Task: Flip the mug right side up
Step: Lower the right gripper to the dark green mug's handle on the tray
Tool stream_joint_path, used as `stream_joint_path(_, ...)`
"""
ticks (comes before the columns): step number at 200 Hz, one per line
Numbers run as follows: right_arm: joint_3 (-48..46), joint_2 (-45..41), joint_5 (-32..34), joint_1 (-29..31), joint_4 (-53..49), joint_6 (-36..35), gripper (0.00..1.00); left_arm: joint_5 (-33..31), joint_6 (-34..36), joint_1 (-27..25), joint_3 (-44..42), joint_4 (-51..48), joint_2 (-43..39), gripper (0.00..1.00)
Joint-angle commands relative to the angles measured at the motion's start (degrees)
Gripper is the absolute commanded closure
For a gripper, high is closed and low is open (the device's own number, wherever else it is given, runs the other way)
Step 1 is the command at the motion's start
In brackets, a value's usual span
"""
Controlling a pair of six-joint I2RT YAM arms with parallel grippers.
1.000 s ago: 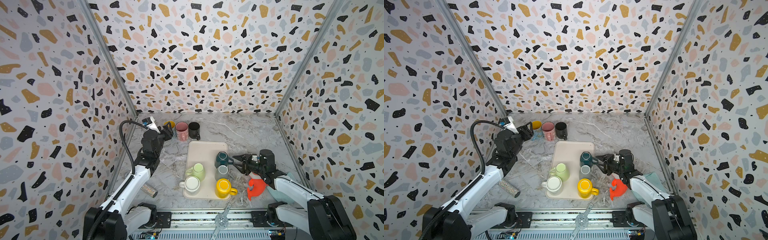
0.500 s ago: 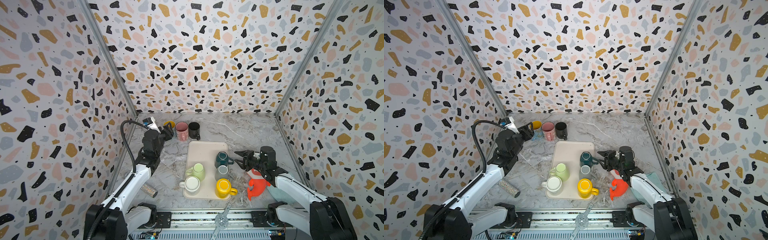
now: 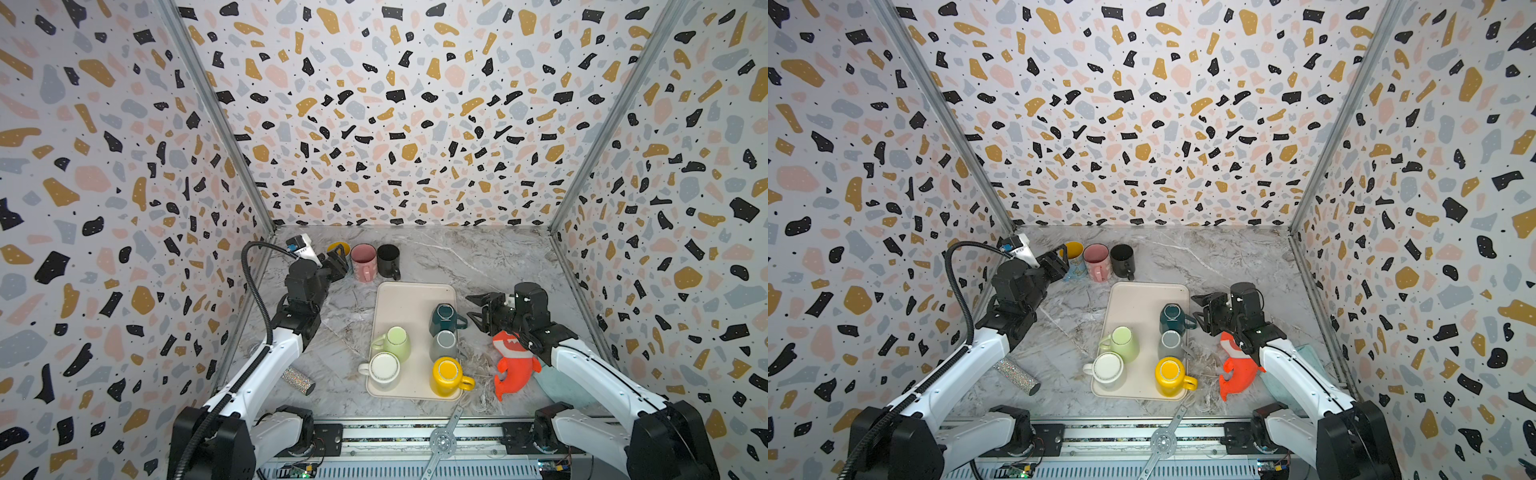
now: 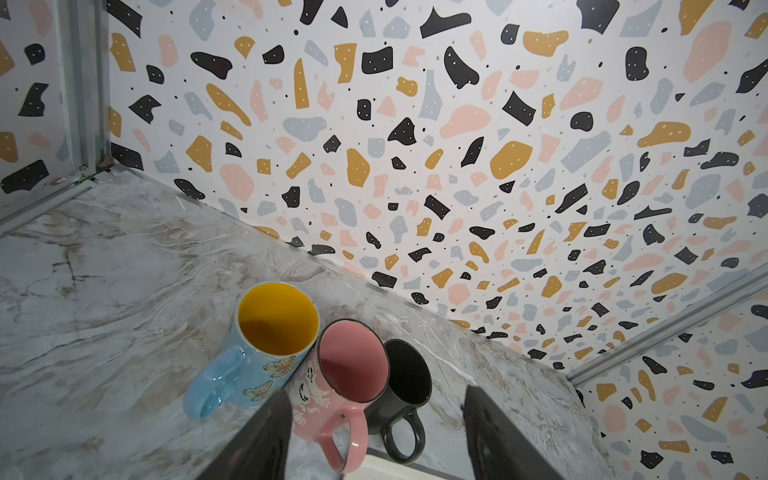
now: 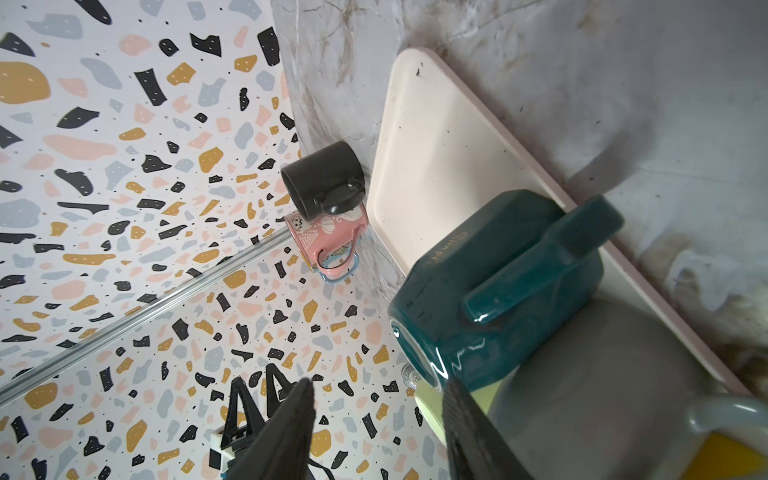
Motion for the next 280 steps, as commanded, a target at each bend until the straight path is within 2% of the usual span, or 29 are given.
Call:
stream_joint_path(1,0.47,1.87,0.31,1.45,0.77,1.42,0.47,0.36,-0.49,0.43,-0.66,3.01,-0.17,0.33)
stream_joint_path(109,1.51,8.57,1.37,2.01,3.99,2.52,0.46,-0.21,0.09,0.44,-0.41,2.68,0.15,0.33)
stream_joint_path(155,5.39,12.82,0.99,2.08,2.6,-0.19,0.46,-0.39,0.55,0.52,-0.14,2.3,0.33,0.33)
stream_joint_path(280,6.62,19.38,1.77,1.88,6.91,-0.37,0.53,-0.65,1.33,0.79,0.3,1.52,0.77,0.33)
